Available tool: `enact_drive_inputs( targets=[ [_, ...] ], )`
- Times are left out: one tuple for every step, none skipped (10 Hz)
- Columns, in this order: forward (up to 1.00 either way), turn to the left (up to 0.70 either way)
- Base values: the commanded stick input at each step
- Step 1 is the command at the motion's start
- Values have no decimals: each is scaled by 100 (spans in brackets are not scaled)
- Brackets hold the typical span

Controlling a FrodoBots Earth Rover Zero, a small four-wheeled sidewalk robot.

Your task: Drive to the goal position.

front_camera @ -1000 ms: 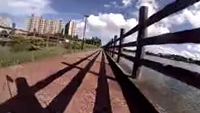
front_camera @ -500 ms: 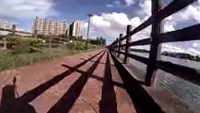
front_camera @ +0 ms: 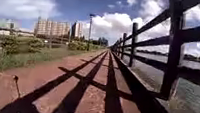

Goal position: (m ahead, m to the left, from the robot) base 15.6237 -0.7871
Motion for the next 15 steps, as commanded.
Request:
enact_drive_inputs(
  targets=[
    [85,0],
    [85,0],
    [85,0],
    [85,0],
    [85,0],
    [85,0],
    [85,0],
    [85,0],
    [85,0],
    [85,0],
    [85,0],
    [85,0],
    [85,0],
    [85,0],
    [85,0]
  ],
)
